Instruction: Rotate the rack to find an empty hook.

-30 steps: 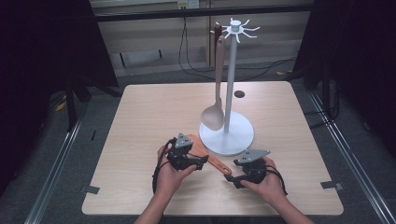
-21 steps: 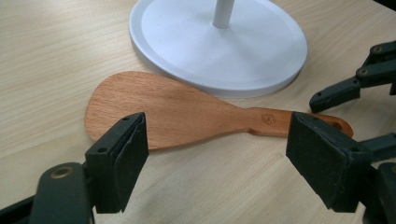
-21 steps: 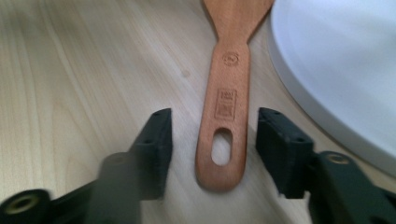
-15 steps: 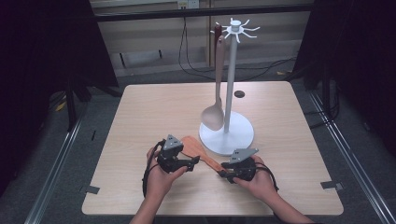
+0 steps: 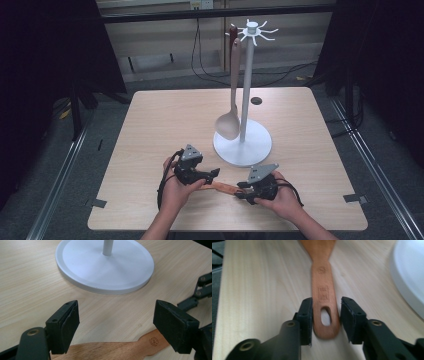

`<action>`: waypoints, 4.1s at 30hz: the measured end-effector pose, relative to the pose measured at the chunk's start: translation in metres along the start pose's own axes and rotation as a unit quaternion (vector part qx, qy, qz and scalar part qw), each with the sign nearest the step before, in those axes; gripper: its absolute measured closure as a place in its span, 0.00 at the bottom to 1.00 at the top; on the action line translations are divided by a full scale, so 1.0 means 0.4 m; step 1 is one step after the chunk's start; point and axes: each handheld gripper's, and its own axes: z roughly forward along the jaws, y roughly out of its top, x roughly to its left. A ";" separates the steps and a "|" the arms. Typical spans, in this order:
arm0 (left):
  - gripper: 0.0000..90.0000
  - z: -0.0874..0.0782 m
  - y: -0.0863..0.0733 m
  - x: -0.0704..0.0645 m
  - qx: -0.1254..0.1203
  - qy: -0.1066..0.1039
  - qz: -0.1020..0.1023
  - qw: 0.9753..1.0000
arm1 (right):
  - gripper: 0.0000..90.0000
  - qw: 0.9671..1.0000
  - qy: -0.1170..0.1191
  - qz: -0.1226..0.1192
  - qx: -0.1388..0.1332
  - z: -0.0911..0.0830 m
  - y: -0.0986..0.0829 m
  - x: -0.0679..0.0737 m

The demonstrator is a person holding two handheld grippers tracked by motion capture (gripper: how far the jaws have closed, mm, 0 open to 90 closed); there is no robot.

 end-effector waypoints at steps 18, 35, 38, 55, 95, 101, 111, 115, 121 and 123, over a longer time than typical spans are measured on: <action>0.22 0.107 -0.010 -0.044 0.077 -0.079 0.101 0.989 | 0.43 0.995 -0.075 0.067 -0.017 -0.062 -0.048 -0.048; 0.73 0.088 0.008 -0.050 0.156 -0.079 0.148 0.973 | 0.30 0.990 -0.088 0.093 -0.050 -0.120 -0.054 -0.056; 0.73 0.086 0.013 -0.051 0.172 -0.082 0.147 0.971 | 0.29 0.991 -0.087 0.092 -0.046 -0.115 -0.053 -0.054; 0.72 0.131 0.068 -0.084 0.231 -0.062 0.151 0.959 | 0.26 0.988 -0.099 0.105 -0.052 -0.132 -0.057 -0.067; 0.73 0.173 0.089 -0.116 0.199 -0.069 0.131 0.969 | 0.24 0.985 -0.105 0.121 -0.064 -0.147 -0.069 -0.083; 0.73 0.104 0.111 -0.092 0.125 -0.080 0.098 0.984 | 0.24 0.981 -0.095 0.136 -0.099 -0.160 -0.063 -0.091; 0.73 0.024 0.141 -0.094 0.007 -0.083 0.054 0.995 | 0.28 0.975 -0.062 0.150 -0.153 -0.151 -0.016 -0.073; 0.73 0.000 0.159 -0.104 -0.023 -0.088 0.053 0.994 | 0.29 0.976 -0.050 0.143 -0.159 -0.137 0.000 -0.058; 0.73 -0.025 0.170 -0.106 -0.045 -0.097 0.048 0.993 | 0.32 0.976 -0.041 0.131 -0.171 -0.118 0.021 -0.039; 0.73 -0.031 0.170 -0.103 -0.054 -0.099 0.044 0.993 | 0.34 0.975 -0.036 0.125 -0.179 -0.115 0.032 -0.032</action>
